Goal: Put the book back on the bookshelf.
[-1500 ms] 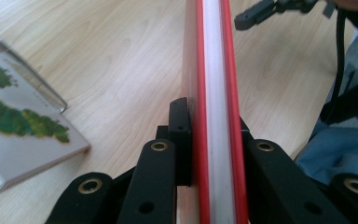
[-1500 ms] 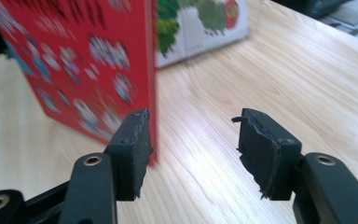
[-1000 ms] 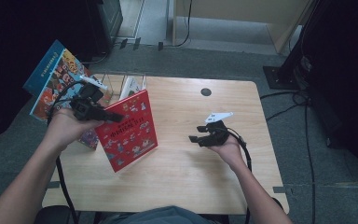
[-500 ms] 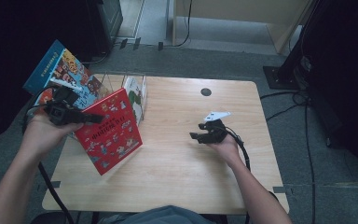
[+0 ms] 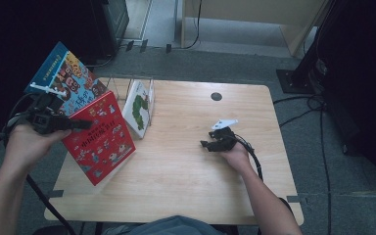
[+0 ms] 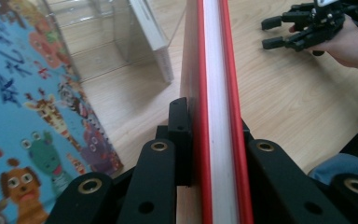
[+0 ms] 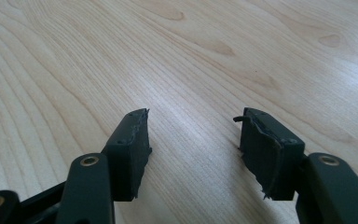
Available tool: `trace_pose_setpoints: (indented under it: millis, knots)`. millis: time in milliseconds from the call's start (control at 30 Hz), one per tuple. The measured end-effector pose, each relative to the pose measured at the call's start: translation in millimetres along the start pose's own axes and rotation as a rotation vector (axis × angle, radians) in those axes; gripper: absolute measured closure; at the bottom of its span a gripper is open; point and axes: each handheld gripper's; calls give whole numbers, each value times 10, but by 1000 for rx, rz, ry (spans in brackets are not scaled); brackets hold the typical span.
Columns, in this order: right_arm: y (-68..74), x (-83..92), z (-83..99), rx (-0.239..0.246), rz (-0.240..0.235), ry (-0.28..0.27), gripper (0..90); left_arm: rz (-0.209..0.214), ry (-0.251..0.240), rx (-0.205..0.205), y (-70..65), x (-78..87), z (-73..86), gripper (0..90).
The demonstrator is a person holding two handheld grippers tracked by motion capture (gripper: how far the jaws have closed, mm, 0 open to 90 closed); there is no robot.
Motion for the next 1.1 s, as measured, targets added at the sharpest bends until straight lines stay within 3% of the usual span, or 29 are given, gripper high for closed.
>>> trace_pose_setpoints:
  millis: [100,267,533,1100]
  knots:
    - [16,-10,32,26,22,-19,409,-15,-7,29,66,29,3,800]
    - [19,-29,86,29,18,-62,373,-50,-18,78,177,69,-5,800]
    - [32,-33,84,23,20,-62,364,-63,-42,152,340,27,-83,800]
    - [66,-42,76,12,36,-60,332,-99,-82,203,476,-75,-465,800]
Point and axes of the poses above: each handheld gripper's, and its own axes: x roughly backward along the jaws, z roughly out of its underside, y roughly to its left, and after that the axes turned 10 degrees about y, right-handed
